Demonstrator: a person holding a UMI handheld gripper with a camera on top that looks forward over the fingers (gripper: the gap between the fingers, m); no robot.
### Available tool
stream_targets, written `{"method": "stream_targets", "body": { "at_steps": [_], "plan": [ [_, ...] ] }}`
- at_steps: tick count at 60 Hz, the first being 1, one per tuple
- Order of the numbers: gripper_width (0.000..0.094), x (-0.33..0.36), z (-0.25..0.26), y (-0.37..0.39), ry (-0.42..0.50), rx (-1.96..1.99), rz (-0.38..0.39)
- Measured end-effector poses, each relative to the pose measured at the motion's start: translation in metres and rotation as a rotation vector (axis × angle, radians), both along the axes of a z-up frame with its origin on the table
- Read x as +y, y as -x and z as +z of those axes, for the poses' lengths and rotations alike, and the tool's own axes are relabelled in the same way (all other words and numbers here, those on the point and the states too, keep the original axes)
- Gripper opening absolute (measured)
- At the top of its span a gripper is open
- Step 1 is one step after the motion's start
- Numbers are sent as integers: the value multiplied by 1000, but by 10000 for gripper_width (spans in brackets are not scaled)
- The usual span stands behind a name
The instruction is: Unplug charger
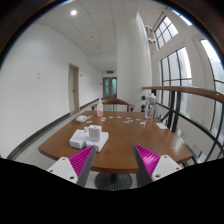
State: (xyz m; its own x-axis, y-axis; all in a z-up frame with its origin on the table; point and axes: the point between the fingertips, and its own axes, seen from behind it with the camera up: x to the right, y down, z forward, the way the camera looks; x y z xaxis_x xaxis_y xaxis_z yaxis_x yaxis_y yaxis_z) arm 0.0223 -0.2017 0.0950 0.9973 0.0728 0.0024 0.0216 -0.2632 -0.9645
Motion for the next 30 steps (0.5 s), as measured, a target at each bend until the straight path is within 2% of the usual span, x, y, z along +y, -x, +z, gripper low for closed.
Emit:
{"method": "stream_targets", "body": {
  "at_steps": [5, 6, 24, 28, 29, 30],
  "plan": [
    [777, 6, -4, 12, 10, 17, 21],
    [778, 28, -10, 19, 12, 19, 24],
    [760, 123, -20, 79, -2, 28, 59],
    [709, 146, -24, 87, -16, 6, 57],
    [731, 148, -24, 89, -16, -1, 52],
    [631, 152, -28, 89, -9, -10, 46]
  ]
}}
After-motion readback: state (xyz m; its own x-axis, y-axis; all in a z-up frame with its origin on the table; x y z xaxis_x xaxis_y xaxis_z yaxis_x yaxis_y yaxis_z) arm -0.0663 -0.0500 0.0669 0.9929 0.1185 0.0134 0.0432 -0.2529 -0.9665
